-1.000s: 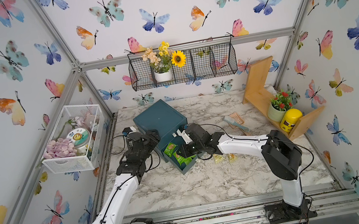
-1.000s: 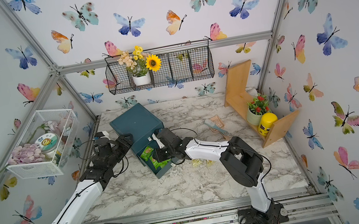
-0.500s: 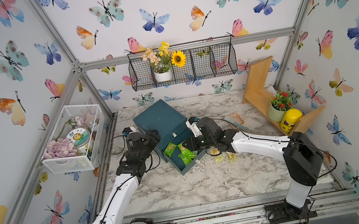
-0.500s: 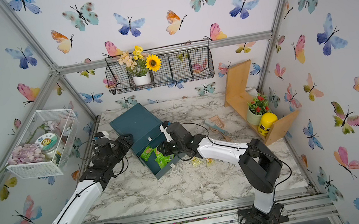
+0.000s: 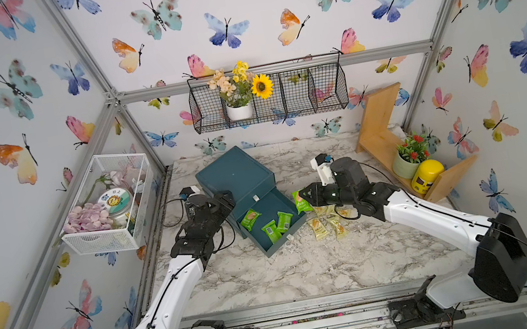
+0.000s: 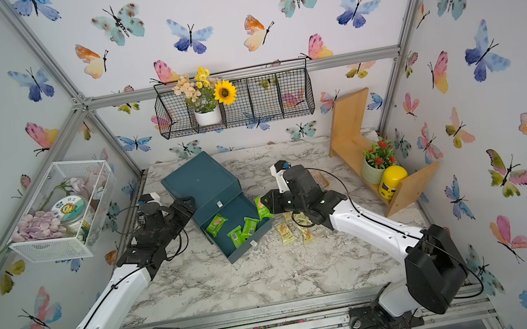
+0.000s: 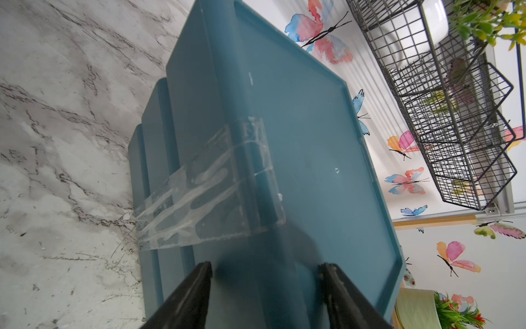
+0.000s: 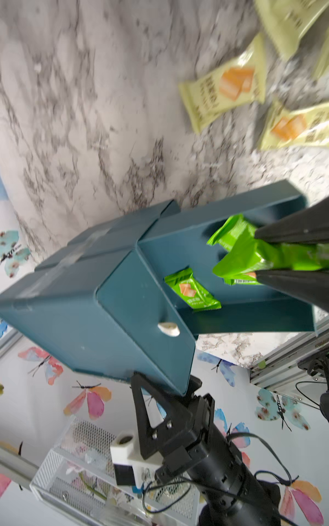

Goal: Take the cookies out of the drawer
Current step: Place the cookie at the center of the board.

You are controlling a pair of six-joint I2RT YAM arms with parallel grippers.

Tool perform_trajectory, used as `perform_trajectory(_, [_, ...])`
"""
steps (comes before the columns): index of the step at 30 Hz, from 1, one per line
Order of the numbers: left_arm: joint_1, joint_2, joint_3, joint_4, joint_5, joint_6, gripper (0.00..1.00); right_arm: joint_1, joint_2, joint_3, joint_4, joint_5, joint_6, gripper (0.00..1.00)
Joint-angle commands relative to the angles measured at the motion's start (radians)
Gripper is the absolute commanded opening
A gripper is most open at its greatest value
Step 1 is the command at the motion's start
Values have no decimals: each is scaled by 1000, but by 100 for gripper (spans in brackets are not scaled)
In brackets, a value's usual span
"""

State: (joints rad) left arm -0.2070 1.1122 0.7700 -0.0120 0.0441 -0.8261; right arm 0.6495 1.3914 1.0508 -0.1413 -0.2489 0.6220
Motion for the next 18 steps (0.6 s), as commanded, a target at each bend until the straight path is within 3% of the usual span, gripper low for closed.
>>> perform_trajectory(1, [-3, 2, -11, -90, 12, 29, 65, -26, -59, -65, -143, 30, -60, 12])
perform_trajectory(8, [-3, 6, -9, -90, 16, 30, 65, -31, -111, -223, -176, -46, -76, 12])
perform_trajectory(13, [-3, 5, -11, -95, 15, 31, 65, -31, -72, -354, -37, -166, -16, 11])
perform_trajectory(18, [-4, 2, -8, -105, 11, 33, 65, -31, -16, -431, 70, -202, 15, 10])
